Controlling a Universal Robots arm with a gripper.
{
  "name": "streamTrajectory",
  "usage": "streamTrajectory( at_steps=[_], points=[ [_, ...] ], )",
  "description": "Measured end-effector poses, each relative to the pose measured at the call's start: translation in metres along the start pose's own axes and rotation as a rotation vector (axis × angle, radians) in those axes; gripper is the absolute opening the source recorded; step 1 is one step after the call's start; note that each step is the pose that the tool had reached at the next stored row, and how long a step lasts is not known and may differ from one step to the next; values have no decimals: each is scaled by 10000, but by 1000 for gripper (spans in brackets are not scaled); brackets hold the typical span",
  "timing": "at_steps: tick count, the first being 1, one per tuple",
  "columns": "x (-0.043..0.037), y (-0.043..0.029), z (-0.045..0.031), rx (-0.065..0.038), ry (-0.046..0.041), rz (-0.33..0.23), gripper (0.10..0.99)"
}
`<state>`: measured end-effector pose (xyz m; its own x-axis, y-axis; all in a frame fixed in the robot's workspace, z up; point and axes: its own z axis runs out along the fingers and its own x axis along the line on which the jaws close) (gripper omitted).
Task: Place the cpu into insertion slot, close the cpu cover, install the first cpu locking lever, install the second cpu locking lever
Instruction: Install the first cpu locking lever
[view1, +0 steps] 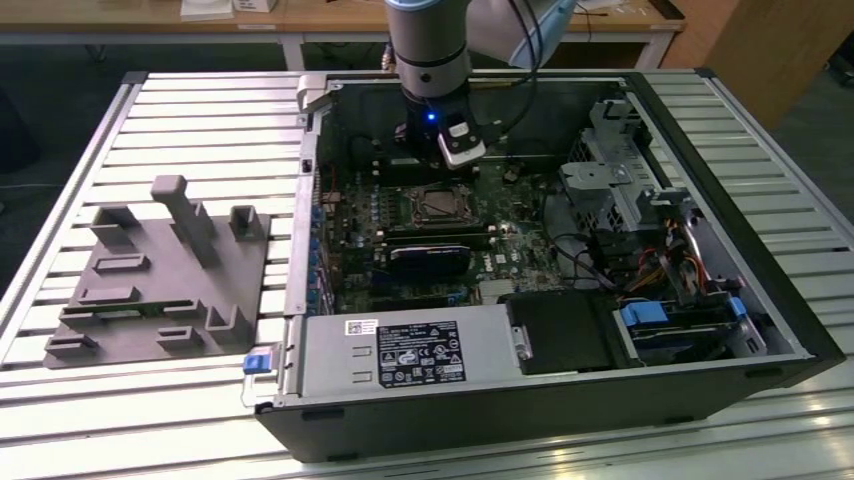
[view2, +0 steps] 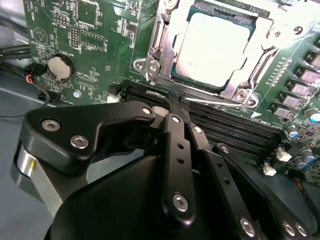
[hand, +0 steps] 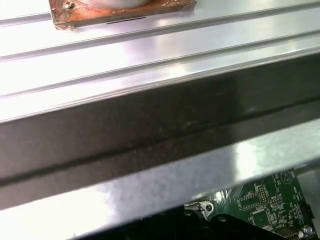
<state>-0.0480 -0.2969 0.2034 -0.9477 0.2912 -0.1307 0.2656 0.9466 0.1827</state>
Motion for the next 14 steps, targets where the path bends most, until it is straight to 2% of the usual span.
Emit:
streamTrajectory(
  at_steps=[4,14],
  points=[
    [2,0,4,-82,13,25,106],
    [8,-21,30,-87,-56,136,106]
  ],
)
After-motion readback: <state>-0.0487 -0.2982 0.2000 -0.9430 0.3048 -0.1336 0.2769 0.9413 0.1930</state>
